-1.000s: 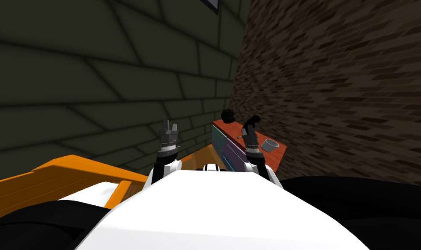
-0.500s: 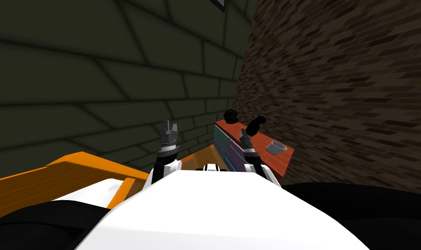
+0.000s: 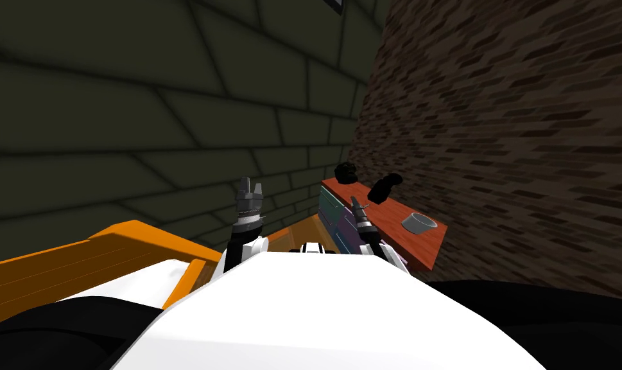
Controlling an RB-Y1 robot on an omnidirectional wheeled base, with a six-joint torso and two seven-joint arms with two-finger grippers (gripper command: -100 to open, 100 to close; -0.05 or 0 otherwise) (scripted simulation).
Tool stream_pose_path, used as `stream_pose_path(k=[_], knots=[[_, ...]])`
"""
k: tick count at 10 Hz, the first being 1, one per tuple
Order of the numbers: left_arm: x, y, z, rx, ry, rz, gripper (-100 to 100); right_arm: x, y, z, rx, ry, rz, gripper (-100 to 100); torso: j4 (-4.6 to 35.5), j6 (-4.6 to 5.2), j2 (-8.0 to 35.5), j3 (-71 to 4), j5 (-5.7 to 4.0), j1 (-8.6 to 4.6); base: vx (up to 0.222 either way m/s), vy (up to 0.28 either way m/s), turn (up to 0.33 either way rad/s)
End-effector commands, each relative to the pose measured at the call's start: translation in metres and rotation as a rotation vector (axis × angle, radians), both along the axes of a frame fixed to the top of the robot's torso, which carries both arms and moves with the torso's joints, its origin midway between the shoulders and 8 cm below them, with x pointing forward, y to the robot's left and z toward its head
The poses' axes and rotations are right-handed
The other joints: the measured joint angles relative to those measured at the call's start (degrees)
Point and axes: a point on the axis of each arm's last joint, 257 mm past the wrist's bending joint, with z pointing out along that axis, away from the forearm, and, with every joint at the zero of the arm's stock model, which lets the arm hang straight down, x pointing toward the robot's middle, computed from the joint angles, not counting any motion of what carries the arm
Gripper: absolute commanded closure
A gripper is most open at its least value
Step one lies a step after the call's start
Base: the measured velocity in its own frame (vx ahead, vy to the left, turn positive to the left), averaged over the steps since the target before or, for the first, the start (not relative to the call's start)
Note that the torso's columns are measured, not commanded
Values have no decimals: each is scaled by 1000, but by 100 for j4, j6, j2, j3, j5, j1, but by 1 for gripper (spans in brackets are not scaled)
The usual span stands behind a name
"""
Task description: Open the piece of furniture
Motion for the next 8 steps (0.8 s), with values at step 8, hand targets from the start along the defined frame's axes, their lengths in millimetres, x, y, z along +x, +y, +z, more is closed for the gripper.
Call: stream_pose_path(k=[8], knots=[[0,0,0,0,0,0,0,4,-41,-150,-135,412,-149,-100,0,1,1,0,0,-1,24,47,69]])
